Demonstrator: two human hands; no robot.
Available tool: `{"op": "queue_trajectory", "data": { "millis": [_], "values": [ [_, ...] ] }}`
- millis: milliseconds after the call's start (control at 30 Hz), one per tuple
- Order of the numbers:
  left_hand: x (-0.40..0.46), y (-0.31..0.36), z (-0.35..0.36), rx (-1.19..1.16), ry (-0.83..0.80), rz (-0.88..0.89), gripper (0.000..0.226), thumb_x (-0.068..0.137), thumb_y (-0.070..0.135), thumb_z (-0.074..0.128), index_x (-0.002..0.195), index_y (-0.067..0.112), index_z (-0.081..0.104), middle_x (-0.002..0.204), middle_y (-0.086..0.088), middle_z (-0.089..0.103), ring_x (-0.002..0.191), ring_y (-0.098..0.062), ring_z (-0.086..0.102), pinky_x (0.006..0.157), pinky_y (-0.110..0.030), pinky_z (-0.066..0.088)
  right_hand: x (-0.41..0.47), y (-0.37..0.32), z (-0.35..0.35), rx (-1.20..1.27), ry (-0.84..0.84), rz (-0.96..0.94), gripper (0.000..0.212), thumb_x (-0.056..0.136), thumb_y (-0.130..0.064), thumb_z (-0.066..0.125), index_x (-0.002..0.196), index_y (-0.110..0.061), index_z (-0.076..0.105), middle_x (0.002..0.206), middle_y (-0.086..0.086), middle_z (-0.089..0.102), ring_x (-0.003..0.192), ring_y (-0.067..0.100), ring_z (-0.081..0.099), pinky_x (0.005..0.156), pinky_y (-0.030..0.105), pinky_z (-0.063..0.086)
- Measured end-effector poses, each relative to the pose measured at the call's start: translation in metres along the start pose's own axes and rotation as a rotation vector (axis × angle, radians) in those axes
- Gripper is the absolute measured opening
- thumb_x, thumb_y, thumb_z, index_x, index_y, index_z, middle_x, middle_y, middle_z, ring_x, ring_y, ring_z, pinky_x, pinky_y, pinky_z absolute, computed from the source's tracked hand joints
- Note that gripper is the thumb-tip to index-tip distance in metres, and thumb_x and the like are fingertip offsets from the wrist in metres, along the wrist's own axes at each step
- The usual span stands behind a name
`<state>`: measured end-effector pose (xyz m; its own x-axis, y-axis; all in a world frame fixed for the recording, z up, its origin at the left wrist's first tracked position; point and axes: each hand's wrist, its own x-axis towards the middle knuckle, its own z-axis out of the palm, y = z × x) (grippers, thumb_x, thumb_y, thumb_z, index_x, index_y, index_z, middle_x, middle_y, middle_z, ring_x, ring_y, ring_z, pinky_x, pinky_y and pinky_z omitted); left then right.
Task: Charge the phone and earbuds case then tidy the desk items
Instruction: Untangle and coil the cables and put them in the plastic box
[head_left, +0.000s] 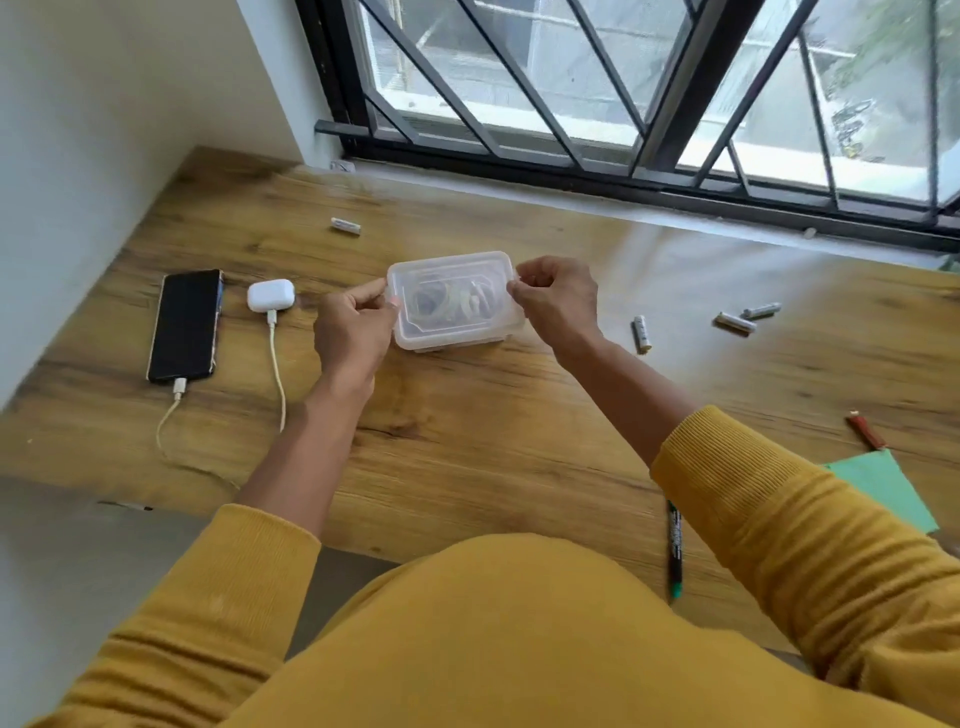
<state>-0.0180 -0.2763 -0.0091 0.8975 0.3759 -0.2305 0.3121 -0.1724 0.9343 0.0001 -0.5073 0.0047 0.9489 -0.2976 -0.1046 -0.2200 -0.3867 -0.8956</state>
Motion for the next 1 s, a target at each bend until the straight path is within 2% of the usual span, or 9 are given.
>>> {"op": "queue_trajectory", "data": {
  "millis": [200, 367, 433, 500, 567, 633, 700, 867, 1000],
  "values": [
    [0.012, -0.003, 0.0, 0.092, -0.002, 0.02, 0.029, 0.094, 0.023, 0.076, 0.122, 0.026, 0.078, 0.111, 0.018, 0.078, 0.112, -0.014, 0.074, 0.102, -0.041, 0.06, 0.006, 0.001, 0.016, -0.075, 0.045, -0.006, 0.017, 0.089, -0.018, 0.077, 0.105, -0.015, 0.081, 0.088, -0.003, 0.075, 0.087, 0.015, 0.072, 0.085, 0.042, 0.063],
    [0.017, -0.003, 0.003, 0.136, -0.008, 0.024, 0.022, 0.094, 0.019, 0.075, 0.114, 0.027, 0.081, 0.103, 0.021, 0.076, 0.112, -0.009, 0.071, 0.103, -0.038, 0.059, 0.012, 0.004, 0.022, -0.103, 0.058, -0.004, 0.02, 0.09, -0.019, 0.077, 0.11, -0.016, 0.081, 0.091, -0.003, 0.075, 0.087, 0.013, 0.071, 0.084, 0.041, 0.064],
    [0.016, -0.004, 0.003, 0.173, -0.016, 0.062, 0.014, 0.096, 0.019, 0.074, 0.104, 0.028, 0.082, 0.089, 0.025, 0.071, 0.102, -0.006, 0.07, 0.101, -0.037, 0.059, 0.014, 0.007, 0.022, -0.102, 0.048, 0.005, 0.021, 0.091, -0.02, 0.077, 0.111, -0.017, 0.08, 0.094, -0.002, 0.075, 0.088, 0.012, 0.07, 0.086, 0.04, 0.064],
    [0.013, -0.006, 0.003, 0.213, -0.023, 0.125, 0.016, 0.097, 0.019, 0.074, 0.112, 0.018, 0.082, 0.084, 0.025, 0.067, 0.097, -0.007, 0.068, 0.1, -0.035, 0.058, 0.015, 0.009, 0.021, -0.095, 0.031, 0.017, 0.019, 0.092, -0.022, 0.077, 0.111, -0.019, 0.08, 0.097, -0.001, 0.076, 0.091, 0.012, 0.071, 0.086, 0.04, 0.064],
    [0.011, -0.007, 0.002, 0.231, -0.019, 0.156, 0.028, 0.098, 0.02, 0.075, 0.125, 0.015, 0.078, 0.093, 0.021, 0.069, 0.1, -0.006, 0.067, 0.098, -0.028, 0.056, 0.018, 0.01, 0.02, -0.085, 0.014, 0.036, 0.016, 0.09, -0.023, 0.078, 0.106, -0.022, 0.079, 0.094, -0.002, 0.075, 0.09, 0.015, 0.073, 0.084, 0.043, 0.065],
    [0.01, -0.007, 0.002, 0.213, -0.02, 0.143, 0.034, 0.098, 0.021, 0.075, 0.132, 0.018, 0.074, 0.097, 0.022, 0.071, 0.098, -0.002, 0.068, 0.093, -0.02, 0.054, 0.02, 0.01, 0.02, -0.058, -0.007, 0.063, 0.013, 0.088, -0.021, 0.078, 0.1, -0.023, 0.077, 0.092, -0.001, 0.075, 0.088, 0.017, 0.075, 0.079, 0.044, 0.066],
    [0.012, -0.008, 0.003, 0.205, -0.022, 0.139, 0.035, 0.098, 0.021, 0.075, 0.132, 0.02, 0.074, 0.089, 0.026, 0.069, 0.09, 0.001, 0.066, 0.085, -0.016, 0.052, 0.022, 0.011, 0.019, -0.022, -0.023, 0.086, 0.012, 0.086, -0.018, 0.079, 0.097, -0.023, 0.076, 0.093, 0.002, 0.076, 0.087, 0.019, 0.076, 0.075, 0.044, 0.067],
    [0.024, -0.009, 0.0, 0.148, -0.046, 0.063, 0.038, 0.092, 0.02, 0.082, 0.13, 0.018, 0.076, 0.09, 0.01, 0.074, 0.08, -0.003, 0.065, 0.077, -0.02, 0.055, 0.025, 0.012, 0.016, 0.043, -0.057, 0.15, 0.015, 0.085, -0.013, 0.082, 0.097, -0.02, 0.076, 0.095, 0.005, 0.077, 0.088, 0.022, 0.077, 0.077, 0.043, 0.067],
    [0.03, -0.005, 0.0, 0.143, -0.054, 0.018, 0.035, 0.09, 0.019, 0.085, 0.124, 0.017, 0.077, 0.092, 0.005, 0.077, 0.083, -0.007, 0.07, 0.07, -0.02, 0.055, 0.026, 0.01, 0.014, 0.069, -0.063, 0.181, 0.017, 0.086, -0.01, 0.082, 0.098, -0.017, 0.074, 0.1, 0.006, 0.075, 0.092, 0.021, 0.075, 0.075, 0.036, 0.067]
  ]
}}
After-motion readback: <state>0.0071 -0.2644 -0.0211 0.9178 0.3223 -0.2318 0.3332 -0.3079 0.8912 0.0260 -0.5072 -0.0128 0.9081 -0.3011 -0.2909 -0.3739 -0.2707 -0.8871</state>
